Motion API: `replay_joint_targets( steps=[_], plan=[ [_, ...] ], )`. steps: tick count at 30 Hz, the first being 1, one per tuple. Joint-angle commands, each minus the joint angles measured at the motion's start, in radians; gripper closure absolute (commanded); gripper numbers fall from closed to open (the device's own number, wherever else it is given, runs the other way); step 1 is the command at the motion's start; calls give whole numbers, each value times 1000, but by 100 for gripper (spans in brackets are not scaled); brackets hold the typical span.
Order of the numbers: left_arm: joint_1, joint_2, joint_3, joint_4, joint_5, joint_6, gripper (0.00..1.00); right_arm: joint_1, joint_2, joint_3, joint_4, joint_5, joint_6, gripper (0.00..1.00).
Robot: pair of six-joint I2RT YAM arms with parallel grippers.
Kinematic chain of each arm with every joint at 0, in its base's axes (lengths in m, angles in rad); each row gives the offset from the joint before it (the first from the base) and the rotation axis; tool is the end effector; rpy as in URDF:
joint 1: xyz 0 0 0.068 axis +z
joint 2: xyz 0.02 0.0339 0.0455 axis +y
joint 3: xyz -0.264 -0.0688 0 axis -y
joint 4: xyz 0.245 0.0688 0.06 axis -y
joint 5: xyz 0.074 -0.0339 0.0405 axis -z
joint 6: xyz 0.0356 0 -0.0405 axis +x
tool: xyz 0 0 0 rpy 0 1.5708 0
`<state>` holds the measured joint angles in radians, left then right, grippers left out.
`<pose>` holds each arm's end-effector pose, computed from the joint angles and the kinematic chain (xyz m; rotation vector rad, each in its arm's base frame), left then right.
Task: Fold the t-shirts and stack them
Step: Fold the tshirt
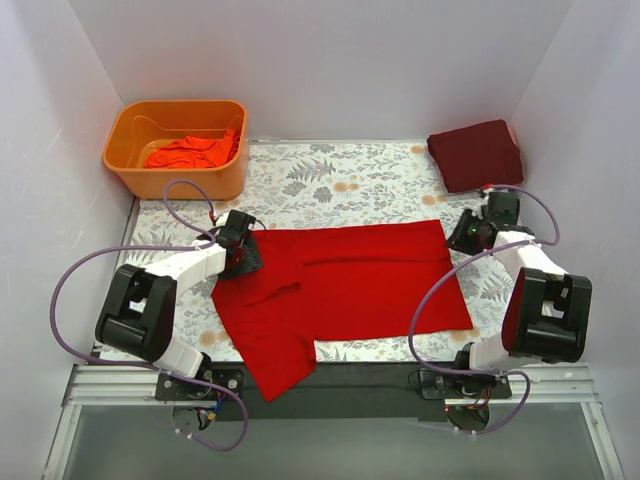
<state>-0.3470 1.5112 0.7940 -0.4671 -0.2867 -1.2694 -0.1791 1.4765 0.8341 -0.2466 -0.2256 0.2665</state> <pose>0.2565 -0.0821 0.1610 -1.2551 2.3562 -0.1115 0.2924 -0.0449 0.1932 0.4458 2.4138 0.3156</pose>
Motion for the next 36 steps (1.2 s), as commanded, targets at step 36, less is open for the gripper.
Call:
replay_joint_targets(
  steps=[36],
  plan=[
    [-1, -128, 1, 28, -49, -13, 37, 902, 324, 339, 32, 55, -520, 78]
  ],
)
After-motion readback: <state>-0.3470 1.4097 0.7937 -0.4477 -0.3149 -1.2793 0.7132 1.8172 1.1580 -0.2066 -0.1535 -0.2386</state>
